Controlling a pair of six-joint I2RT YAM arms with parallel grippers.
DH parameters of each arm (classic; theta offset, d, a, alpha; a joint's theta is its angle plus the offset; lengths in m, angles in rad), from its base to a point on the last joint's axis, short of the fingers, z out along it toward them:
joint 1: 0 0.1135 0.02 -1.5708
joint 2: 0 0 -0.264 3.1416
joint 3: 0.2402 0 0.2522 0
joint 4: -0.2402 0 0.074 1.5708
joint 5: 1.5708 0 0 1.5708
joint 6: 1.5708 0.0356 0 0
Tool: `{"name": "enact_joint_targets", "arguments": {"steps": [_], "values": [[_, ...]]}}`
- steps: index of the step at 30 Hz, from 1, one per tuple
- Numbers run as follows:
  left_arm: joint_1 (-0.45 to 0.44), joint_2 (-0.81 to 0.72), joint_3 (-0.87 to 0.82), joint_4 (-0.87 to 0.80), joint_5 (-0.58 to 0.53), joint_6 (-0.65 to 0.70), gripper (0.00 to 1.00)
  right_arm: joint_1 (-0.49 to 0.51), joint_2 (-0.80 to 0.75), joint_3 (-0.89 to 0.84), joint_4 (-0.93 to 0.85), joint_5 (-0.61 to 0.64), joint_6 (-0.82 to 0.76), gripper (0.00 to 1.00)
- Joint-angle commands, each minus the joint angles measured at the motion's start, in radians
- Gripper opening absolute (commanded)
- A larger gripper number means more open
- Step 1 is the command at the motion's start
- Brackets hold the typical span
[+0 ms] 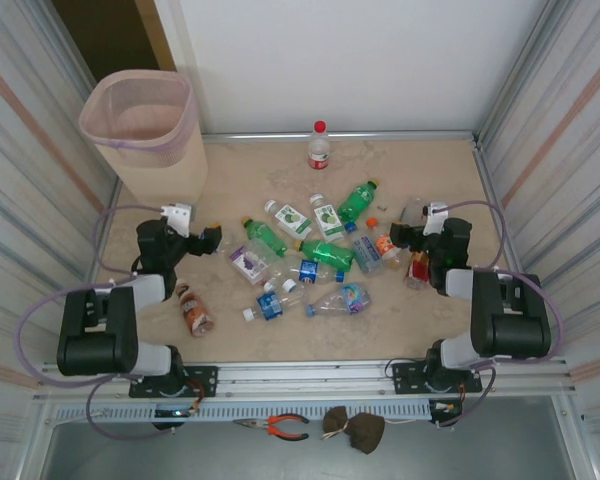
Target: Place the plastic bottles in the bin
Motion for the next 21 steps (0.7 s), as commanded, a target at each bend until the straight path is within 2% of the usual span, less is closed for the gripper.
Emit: {"name": "enact_joint_targets", "arguments": {"steps": [1, 5, 7, 13, 17, 21], "values": [[-0.029, -0.063, 0.043, -0.113, -0.065, 0.015, 0.98, 0.019, -0.055, 0.045, -0.106, 0.039, -0.030, 0.99], [-0.095, -0.134, 0.099, -0.304, -0.248, 0.009, 0.97, 0.055, -0.115, 0.083, -0.224, 0.108, -0.034, 0.99], [-0.111, -0.170, 0.134, -0.415, -0.303, -0.033, 0.97, 0.071, -0.147, 0.102, -0.279, 0.123, -0.030, 0.99], [-0.116, -0.288, 0.229, -0.787, -0.367, -0.233, 0.96, 0.127, -0.220, 0.178, -0.468, 0.144, -0.013, 0.99], [-0.121, -0.316, 0.287, -1.038, -0.373, -0.341, 0.94, 0.159, -0.247, 0.249, -0.612, 0.157, -0.003, 0.99], [-0.123, -0.333, 0.333, -1.259, -0.370, -0.437, 0.93, 0.180, -0.283, 0.288, -0.682, 0.146, 0.028, 0.99]]}}
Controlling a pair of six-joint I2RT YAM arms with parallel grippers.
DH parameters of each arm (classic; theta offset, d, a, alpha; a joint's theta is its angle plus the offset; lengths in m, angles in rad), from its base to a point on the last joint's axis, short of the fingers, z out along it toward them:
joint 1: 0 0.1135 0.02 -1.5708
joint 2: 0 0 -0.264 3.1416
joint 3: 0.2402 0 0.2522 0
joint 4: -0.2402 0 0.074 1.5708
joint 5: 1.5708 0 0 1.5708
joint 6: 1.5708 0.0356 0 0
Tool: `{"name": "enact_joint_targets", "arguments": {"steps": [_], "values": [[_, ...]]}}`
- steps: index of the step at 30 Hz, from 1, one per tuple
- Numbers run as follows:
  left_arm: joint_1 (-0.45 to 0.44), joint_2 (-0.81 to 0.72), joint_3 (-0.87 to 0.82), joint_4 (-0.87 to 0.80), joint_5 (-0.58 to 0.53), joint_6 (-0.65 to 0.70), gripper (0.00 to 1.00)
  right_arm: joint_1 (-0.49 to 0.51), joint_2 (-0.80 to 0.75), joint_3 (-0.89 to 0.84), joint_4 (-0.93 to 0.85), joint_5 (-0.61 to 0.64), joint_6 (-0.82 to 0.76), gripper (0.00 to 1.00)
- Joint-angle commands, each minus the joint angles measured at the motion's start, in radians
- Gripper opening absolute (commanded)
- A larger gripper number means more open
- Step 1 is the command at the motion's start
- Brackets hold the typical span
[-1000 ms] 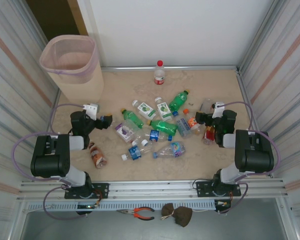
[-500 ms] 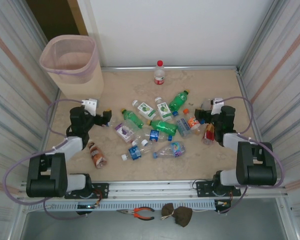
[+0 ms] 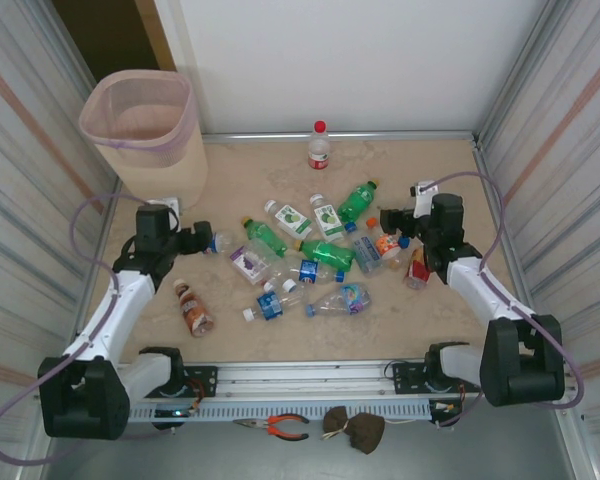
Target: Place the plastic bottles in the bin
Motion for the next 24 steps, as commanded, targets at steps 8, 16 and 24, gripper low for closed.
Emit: {"name": "enact_joint_targets", "arguments": {"steps": [8, 16, 24], "values": [[-0.006, -0.092, 0.038, -0.462, 0.086, -0.288, 0.91, 0.017, -0.072, 0.103, -0.244, -0.034, 0.107, 0.99], [-0.021, -0.109, -0.025, -0.571, 0.049, -0.524, 0.84, -0.007, -0.089, 0.200, -0.370, -0.079, 0.172, 0.99], [-0.067, -0.103, -0.124, -0.569, 0.011, -0.639, 0.87, -0.043, -0.112, 0.223, -0.387, -0.141, 0.220, 0.99]]}}
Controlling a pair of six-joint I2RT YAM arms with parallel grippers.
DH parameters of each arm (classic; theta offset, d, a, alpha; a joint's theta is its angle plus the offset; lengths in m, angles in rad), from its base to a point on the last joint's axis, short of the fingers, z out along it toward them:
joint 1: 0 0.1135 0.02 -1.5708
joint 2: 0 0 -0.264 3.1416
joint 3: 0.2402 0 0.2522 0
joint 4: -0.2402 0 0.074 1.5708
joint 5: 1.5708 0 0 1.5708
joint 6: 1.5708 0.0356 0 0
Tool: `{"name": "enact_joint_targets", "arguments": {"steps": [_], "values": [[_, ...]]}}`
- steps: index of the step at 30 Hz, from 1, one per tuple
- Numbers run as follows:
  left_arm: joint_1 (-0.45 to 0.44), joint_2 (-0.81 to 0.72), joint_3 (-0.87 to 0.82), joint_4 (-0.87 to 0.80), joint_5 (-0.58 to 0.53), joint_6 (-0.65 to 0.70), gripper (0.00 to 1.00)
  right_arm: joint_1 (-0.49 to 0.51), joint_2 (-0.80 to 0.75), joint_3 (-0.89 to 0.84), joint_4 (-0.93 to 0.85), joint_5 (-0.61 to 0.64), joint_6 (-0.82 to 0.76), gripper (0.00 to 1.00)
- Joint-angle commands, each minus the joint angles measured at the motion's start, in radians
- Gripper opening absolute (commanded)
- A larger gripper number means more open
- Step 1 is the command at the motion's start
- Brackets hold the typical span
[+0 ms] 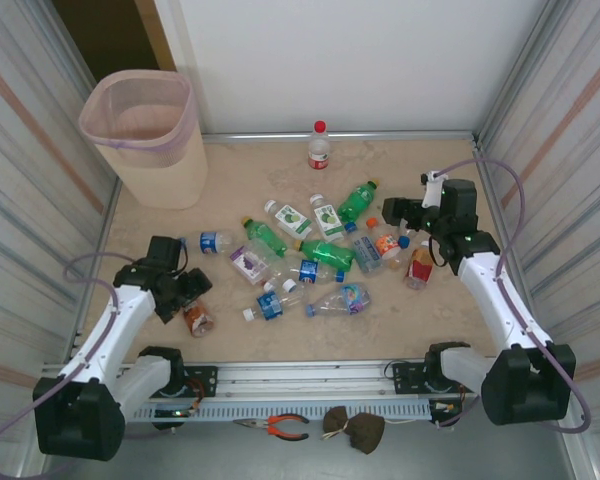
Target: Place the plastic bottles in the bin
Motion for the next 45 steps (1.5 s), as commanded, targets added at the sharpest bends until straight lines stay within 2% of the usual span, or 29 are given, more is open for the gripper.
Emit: {"name": "enact_joint_targets", "arguments": {"steps": [1, 9, 13, 18, 33, 45], "values": [[-0.012, 0.005, -0.037, -0.019, -0.012, -0.082, 0.87, -0.022, -0.025, 0.028, -0.034, -0.046, 0.050, 0.99], [-0.083, 0.014, -0.070, -0.019, -0.013, -0.119, 0.86, -0.027, -0.044, 0.033, -0.063, -0.047, 0.067, 0.99], [-0.113, 0.012, -0.093, -0.021, -0.025, -0.145, 0.81, -0.025, -0.059, 0.028, -0.059, -0.050, 0.085, 0.99], [-0.117, 0.013, -0.111, -0.017, -0.029, -0.155, 0.78, -0.021, -0.079, 0.033, -0.067, -0.047, 0.087, 0.99], [-0.122, -0.001, -0.109, -0.011, -0.032, -0.148, 0.58, -0.001, -0.113, 0.037, -0.092, -0.021, 0.086, 1.00], [-0.122, -0.056, -0.023, -0.026, -0.035, -0.108, 0.54, 0.000, -0.162, 0.044, -0.114, -0.004, 0.072, 0.99]]}}
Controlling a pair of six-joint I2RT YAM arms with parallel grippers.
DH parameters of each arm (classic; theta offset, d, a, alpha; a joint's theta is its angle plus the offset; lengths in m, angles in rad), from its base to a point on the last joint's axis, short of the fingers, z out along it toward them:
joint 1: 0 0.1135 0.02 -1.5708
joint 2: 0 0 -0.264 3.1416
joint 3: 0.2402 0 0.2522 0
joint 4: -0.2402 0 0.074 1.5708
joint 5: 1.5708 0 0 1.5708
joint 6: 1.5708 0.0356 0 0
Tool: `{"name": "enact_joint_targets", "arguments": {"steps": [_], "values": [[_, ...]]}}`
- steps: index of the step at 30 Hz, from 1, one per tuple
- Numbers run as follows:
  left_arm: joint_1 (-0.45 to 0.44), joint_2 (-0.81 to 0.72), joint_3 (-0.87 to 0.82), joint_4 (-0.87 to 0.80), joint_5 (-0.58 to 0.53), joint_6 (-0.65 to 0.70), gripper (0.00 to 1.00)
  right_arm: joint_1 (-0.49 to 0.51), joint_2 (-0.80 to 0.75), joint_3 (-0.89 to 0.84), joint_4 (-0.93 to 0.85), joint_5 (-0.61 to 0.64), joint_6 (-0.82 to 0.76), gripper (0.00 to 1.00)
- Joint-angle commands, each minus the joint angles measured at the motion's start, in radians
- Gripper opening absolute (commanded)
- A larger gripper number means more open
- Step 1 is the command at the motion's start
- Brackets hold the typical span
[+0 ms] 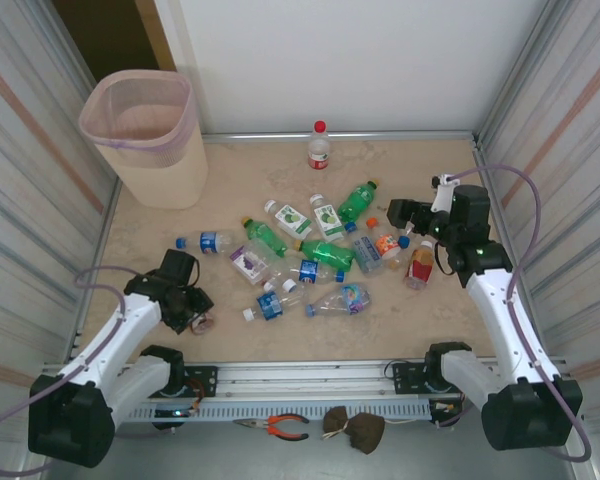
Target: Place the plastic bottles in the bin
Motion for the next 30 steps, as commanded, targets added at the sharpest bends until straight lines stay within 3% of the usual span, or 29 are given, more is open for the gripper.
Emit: {"name": "enact_joint_targets", "arguments": {"steps": [1, 9, 15, 20, 30], "values": [[-0.006, -0.028, 0.079, -0.028, -0.028, 0.032, 0.54, 0.006, -0.026, 0.038, -0.024, 0.020, 0.005, 0.99], [-0.005, -0.021, 0.258, -0.001, 0.000, 0.170, 0.51, 0.006, -0.042, 0.052, -0.045, 0.027, -0.007, 0.99], [-0.002, 0.057, 0.462, 0.020, 0.030, 0.350, 0.48, 0.006, -0.057, 0.076, -0.070, 0.041, -0.022, 0.99], [0.003, 0.173, 0.658, 0.081, 0.066, 0.533, 0.47, 0.006, -0.066, 0.096, -0.089, 0.055, -0.030, 0.99], [0.068, 0.481, 1.149, 0.047, 0.062, 0.836, 0.48, 0.008, -0.092, 0.113, -0.112, 0.071, -0.023, 0.99]]}}
